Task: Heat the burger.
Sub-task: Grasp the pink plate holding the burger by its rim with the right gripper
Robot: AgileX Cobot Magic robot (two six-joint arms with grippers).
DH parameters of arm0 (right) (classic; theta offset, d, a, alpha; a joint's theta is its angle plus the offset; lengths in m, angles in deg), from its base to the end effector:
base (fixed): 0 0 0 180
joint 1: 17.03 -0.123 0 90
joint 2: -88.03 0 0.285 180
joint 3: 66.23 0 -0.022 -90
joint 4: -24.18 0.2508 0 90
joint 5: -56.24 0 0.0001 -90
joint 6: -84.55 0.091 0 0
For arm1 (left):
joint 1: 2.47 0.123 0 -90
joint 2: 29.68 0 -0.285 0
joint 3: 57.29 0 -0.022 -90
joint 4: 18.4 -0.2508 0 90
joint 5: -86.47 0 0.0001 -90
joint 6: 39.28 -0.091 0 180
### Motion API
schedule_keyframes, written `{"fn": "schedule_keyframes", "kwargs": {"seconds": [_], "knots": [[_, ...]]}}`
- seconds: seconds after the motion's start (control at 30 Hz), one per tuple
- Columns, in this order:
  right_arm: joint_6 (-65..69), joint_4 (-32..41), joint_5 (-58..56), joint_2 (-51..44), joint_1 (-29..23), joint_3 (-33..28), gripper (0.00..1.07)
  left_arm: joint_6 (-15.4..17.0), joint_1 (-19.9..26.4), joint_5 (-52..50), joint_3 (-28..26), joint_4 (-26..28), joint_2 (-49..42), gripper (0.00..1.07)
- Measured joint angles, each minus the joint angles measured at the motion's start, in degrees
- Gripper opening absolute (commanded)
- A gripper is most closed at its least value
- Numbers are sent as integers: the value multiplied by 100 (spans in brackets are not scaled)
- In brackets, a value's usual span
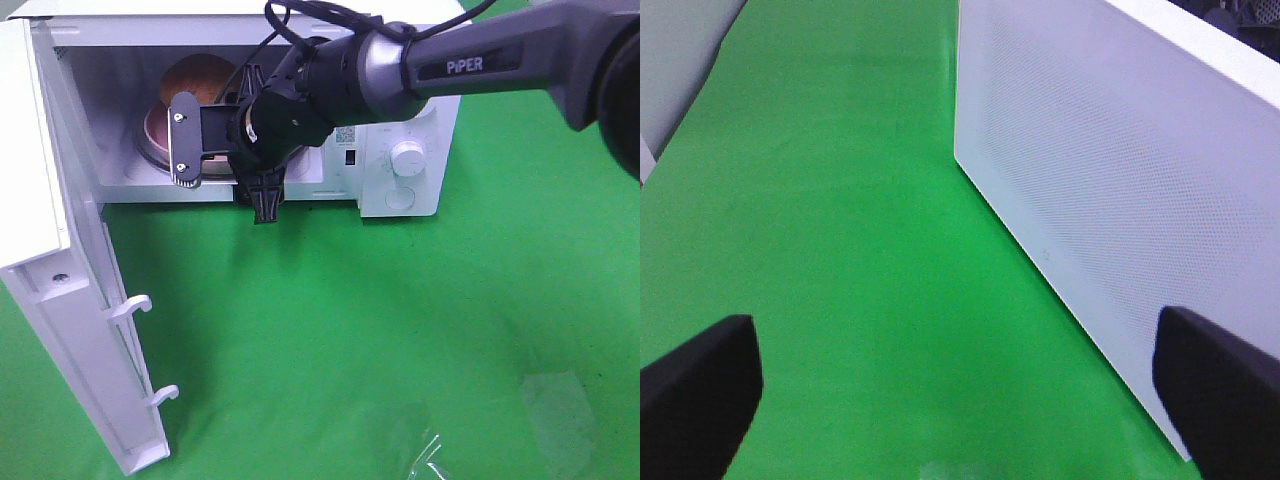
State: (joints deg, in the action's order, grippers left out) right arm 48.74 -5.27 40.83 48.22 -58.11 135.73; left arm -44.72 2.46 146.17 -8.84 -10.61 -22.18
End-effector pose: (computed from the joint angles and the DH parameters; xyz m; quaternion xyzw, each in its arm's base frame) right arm 0.3980 0.3311 0.1461 -0.7084 0.5728 -0.1409 0.3876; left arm -0.0046 -0.0111 0.2800 0.0060 0.8445 -0.0196 0.5352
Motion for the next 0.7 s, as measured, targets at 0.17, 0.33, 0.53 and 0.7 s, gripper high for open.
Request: {"fn": "schedule_keyframes", "kwargs": {"seconds": [0.17, 0.33, 0.53, 0.7], "knots": [[-487, 430, -160, 355, 34, 361, 76, 0, 0, 0, 0, 0, 0, 99], [-837, 722, -275, 584, 120, 550, 76, 0, 0, 0, 0, 0, 0, 99], [-905, 808, -292, 636, 183, 567, 76, 0, 0, 0, 0, 0, 0, 99], [-922, 894, -269, 636, 206, 584, 58, 0, 0, 0, 0, 0, 0, 99]]}}
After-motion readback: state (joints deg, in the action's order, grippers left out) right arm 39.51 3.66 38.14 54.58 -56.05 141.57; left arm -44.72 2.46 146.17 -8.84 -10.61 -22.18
